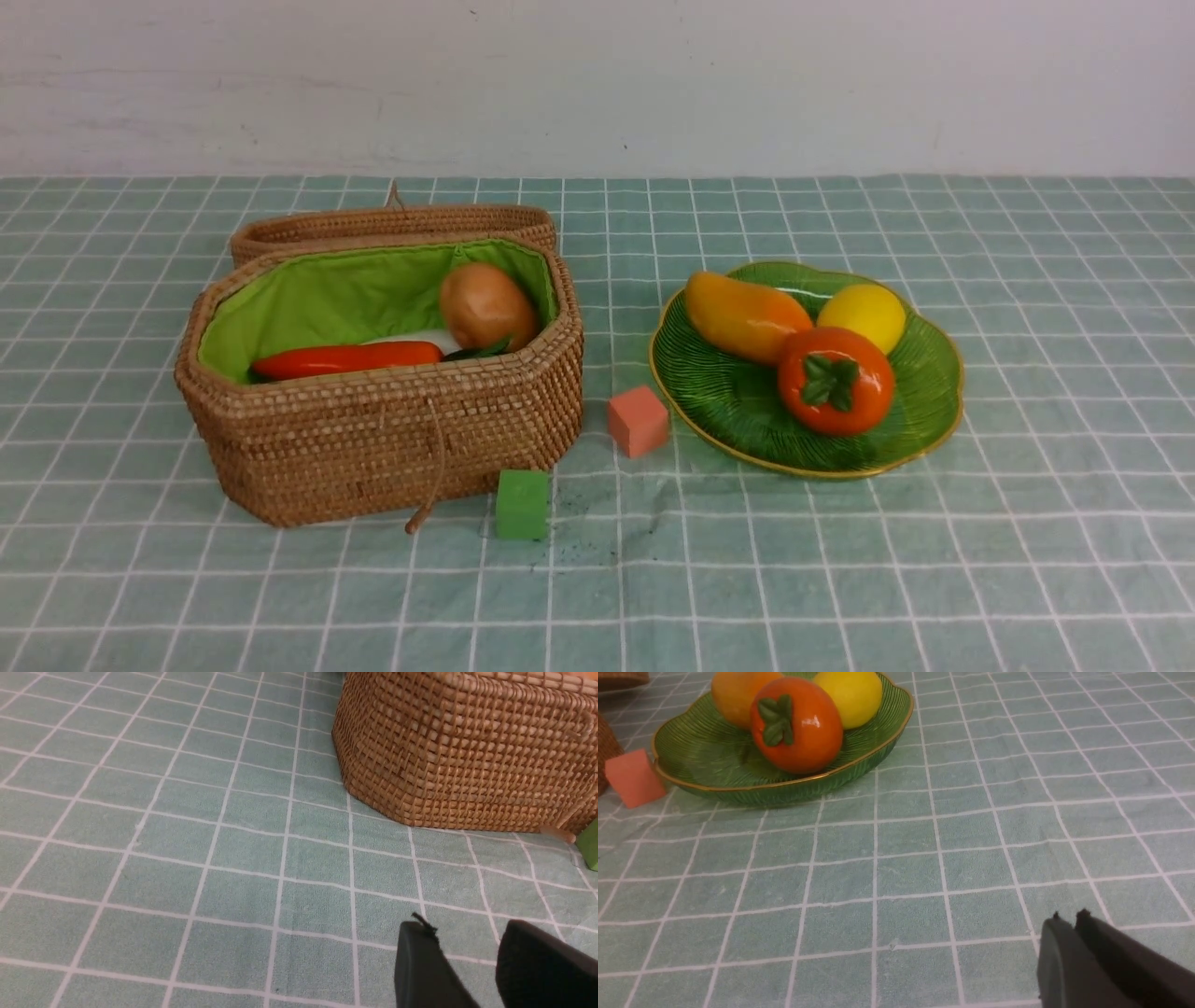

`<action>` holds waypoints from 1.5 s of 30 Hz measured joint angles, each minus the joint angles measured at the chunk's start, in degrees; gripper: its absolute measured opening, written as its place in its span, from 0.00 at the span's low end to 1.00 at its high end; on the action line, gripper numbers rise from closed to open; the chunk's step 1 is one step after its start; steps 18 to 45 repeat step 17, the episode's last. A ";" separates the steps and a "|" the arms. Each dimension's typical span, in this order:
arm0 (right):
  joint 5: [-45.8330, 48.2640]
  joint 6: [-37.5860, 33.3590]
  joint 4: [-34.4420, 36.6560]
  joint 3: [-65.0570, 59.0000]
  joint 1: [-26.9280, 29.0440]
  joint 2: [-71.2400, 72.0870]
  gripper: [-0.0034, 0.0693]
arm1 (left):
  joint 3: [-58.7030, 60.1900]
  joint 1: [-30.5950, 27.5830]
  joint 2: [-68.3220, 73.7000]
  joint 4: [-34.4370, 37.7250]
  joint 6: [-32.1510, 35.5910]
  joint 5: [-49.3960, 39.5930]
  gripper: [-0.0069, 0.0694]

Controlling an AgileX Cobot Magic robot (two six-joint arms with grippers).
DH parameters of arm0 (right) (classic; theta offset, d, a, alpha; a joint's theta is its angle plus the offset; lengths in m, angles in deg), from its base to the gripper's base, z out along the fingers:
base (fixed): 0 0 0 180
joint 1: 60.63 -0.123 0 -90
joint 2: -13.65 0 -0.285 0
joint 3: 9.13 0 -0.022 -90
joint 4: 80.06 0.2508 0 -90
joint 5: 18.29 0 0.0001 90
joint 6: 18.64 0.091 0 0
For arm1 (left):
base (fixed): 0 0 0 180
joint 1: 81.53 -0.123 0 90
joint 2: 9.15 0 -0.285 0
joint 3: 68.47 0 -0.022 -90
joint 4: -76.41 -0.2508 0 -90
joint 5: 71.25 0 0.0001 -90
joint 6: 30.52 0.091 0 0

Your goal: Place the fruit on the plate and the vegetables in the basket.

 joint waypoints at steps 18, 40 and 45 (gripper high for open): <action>0.00 0.00 0.00 0.00 0.00 0.00 0.13 | 0.05 0.00 0.00 0.00 0.00 0.00 0.40; 0.00 0.00 0.00 0.00 0.00 0.00 0.13 | 0.05 0.00 0.00 0.00 0.00 0.00 0.40; 0.00 0.00 0.00 0.00 0.00 0.00 0.13 | 0.05 0.00 0.00 0.00 0.00 0.00 0.40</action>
